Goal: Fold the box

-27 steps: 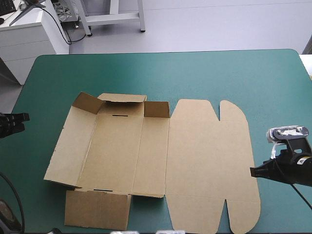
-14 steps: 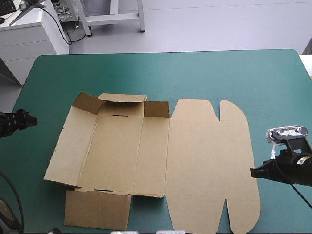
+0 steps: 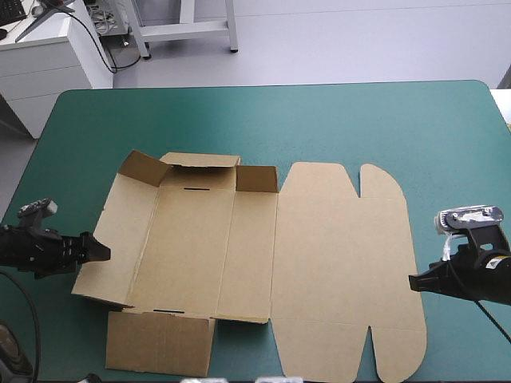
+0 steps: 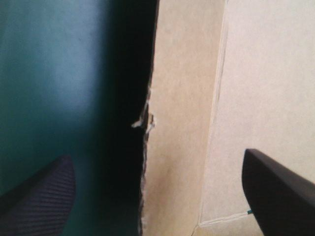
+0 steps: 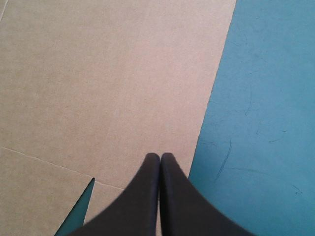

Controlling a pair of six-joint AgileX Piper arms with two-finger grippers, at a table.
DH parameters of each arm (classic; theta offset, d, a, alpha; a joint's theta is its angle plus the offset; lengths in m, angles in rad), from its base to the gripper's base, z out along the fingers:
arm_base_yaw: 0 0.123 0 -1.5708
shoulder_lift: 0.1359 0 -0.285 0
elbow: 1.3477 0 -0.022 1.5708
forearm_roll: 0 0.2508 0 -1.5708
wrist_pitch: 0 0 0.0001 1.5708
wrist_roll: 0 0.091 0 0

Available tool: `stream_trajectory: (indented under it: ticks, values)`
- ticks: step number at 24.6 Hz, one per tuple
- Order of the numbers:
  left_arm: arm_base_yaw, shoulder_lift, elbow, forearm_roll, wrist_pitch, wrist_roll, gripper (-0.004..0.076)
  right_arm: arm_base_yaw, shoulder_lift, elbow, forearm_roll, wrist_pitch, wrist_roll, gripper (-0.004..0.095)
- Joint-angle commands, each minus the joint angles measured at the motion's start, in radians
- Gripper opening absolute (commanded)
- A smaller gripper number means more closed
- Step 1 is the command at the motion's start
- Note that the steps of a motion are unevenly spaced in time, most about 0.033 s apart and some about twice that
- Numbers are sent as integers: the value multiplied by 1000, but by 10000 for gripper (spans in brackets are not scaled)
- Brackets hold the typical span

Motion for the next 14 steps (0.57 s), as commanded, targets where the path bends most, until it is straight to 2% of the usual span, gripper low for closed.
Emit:
stream_trajectory:
  ticks: [1,4,7,14]
  values:
    - [-6,-27,30,-71,-12,32,652,-6,-5,-21,29,-11,-10,-19]
    - [-73,-27,37,-119,-25,67,645,-6,-5,-21,54,-13,-29,-19]
    - [-138,-27,37,-90,-27,67,597,-6,-5,-21,65,-11,-29,-19]
    - [-155,-27,37,-95,17,57,412,-6,-5,-21,65,-10,-29,-19]
